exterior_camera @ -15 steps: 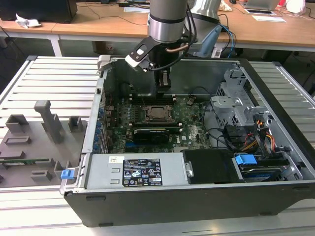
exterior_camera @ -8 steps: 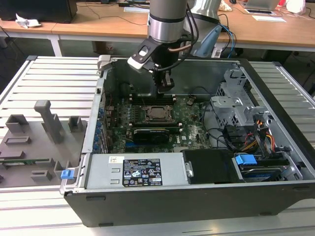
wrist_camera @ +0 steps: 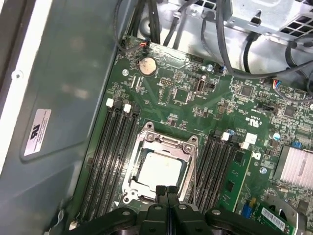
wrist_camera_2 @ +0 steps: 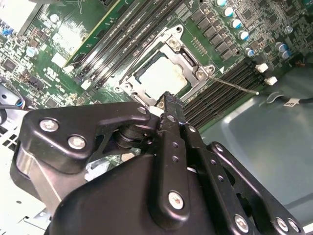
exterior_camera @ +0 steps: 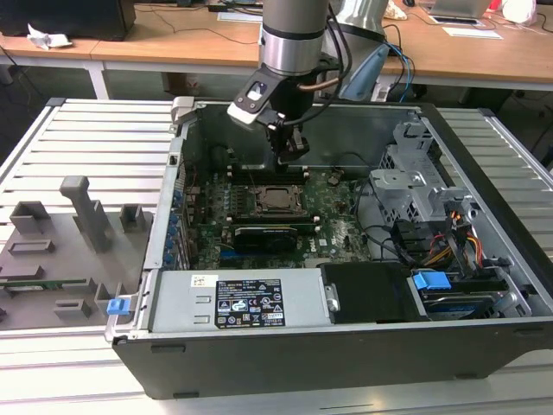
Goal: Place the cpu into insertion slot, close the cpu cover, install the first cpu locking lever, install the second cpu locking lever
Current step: 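Install the first cpu locking lever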
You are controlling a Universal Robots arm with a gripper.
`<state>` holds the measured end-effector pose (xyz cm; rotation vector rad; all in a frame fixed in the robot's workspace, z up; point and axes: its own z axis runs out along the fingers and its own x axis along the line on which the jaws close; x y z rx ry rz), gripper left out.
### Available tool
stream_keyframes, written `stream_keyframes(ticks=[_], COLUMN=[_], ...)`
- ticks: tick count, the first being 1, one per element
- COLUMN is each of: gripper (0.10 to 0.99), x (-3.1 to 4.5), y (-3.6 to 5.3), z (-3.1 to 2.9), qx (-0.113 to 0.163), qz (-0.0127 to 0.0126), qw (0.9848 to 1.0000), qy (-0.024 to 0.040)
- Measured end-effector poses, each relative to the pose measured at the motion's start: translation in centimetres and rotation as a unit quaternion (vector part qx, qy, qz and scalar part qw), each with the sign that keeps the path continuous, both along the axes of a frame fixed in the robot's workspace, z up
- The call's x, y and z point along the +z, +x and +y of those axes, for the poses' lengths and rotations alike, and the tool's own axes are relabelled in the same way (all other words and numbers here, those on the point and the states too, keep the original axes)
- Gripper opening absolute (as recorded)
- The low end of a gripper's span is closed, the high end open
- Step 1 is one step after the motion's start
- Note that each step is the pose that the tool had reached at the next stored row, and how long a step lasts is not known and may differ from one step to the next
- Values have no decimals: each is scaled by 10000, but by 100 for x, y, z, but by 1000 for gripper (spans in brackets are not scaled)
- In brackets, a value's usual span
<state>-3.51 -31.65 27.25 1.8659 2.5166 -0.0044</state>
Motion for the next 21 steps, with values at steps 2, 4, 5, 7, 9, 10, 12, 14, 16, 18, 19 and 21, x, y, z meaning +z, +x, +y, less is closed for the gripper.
stream_keyframes(ticks=[2,4,5,7,9,10,12,14,16,18,19,21], gripper=[106,106,106,106,106,106,106,106,106,106,106,106], x=[0,0,0,0,0,0,0,0,0,0,0,0], y=[0,0,0,0,0,0,0,0,0,0,0,0], z=[0,0,0,0,0,0,0,0,0,0,0,0], qx=[83,413,516,709,919,1008,1185,1365,1536,1667,1778,1905], qz=[0,0,0,0,0,0,0,0,0,0,0,0], qw=[10000,9991,9987,9975,9958,9949,9930,9906,9881,9860,9841,9817], qy=[-2,-3,-4,-4,-5,-5,-5,-5,-6,-6,-6,-6])
